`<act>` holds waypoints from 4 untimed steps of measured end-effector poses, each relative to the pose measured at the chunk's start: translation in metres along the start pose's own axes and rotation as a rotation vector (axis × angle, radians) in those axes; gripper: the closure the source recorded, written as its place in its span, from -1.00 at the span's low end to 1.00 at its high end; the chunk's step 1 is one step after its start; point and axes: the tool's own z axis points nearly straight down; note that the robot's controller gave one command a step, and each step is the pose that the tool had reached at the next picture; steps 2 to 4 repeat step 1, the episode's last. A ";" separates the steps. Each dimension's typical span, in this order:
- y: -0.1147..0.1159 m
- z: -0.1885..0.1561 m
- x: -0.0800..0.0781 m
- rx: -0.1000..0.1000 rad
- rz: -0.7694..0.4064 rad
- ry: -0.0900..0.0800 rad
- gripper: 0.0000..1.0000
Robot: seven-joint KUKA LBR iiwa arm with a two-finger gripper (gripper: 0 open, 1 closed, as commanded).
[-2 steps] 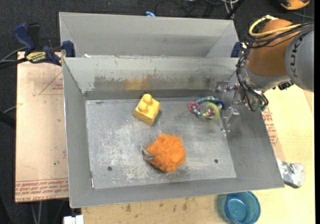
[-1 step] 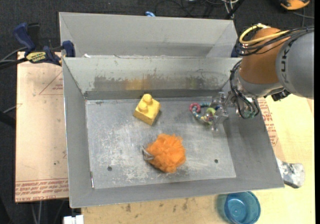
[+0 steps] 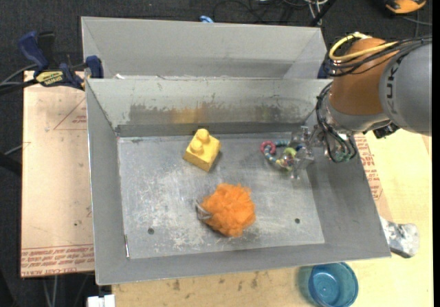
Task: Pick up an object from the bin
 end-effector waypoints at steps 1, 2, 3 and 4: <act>0.005 -0.120 -0.001 -0.001 0.006 0.001 1.00; 0.005 -0.120 -0.001 -0.001 0.006 0.001 1.00; 0.005 -0.120 -0.001 -0.001 0.006 0.001 1.00; 0.005 -0.120 -0.001 -0.001 0.006 0.001 1.00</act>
Offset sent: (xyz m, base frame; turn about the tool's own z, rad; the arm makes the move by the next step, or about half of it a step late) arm 0.0000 0.0000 0.0000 0.0000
